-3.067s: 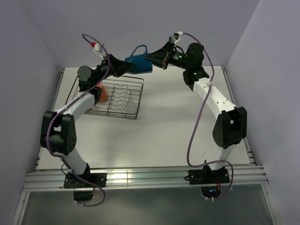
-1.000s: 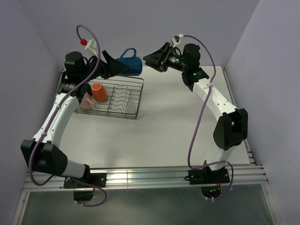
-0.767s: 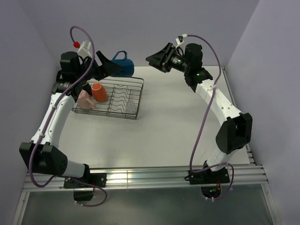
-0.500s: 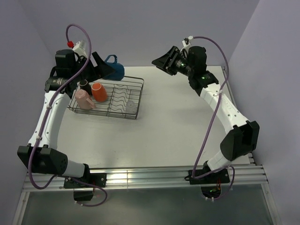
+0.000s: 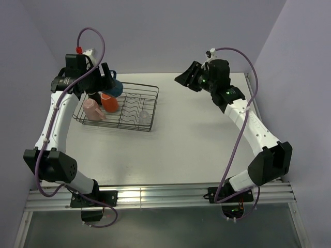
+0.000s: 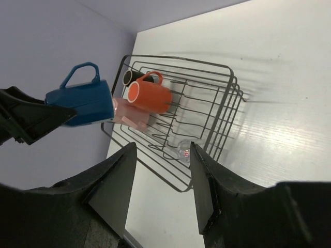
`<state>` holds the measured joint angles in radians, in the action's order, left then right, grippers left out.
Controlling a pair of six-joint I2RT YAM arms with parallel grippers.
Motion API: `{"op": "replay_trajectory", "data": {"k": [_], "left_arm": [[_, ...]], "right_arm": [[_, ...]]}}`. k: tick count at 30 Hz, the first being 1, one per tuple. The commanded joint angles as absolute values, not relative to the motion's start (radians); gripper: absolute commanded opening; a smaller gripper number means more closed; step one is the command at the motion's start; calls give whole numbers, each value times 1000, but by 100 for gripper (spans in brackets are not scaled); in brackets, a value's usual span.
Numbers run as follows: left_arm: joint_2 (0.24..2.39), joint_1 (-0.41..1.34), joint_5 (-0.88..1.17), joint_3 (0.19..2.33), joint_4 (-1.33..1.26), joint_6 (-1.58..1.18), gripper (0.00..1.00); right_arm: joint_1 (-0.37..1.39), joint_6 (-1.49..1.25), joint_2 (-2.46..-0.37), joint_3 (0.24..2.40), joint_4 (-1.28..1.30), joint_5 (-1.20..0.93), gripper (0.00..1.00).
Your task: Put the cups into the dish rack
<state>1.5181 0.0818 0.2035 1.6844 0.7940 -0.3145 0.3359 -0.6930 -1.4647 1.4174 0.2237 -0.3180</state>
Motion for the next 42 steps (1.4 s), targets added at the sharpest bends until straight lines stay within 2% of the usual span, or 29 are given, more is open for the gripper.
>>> {"op": "replay_trajectory", "data": {"k": [1, 8, 20, 42], "left_arm": [[1509, 81, 151, 1755, 736, -247, 0], [1568, 83, 115, 1773, 755, -210, 0], [1551, 115, 6, 1655, 692, -163, 0], [1529, 150, -68, 1486, 611, -97, 0]], "right_arm": [[334, -644, -1398, 1396, 201, -275, 53], [342, -653, -1325, 1281, 179, -295, 53], [344, -646, -1192, 1117, 120, -279, 53], [345, -626, -1121, 1035, 95, -325, 54]]}}
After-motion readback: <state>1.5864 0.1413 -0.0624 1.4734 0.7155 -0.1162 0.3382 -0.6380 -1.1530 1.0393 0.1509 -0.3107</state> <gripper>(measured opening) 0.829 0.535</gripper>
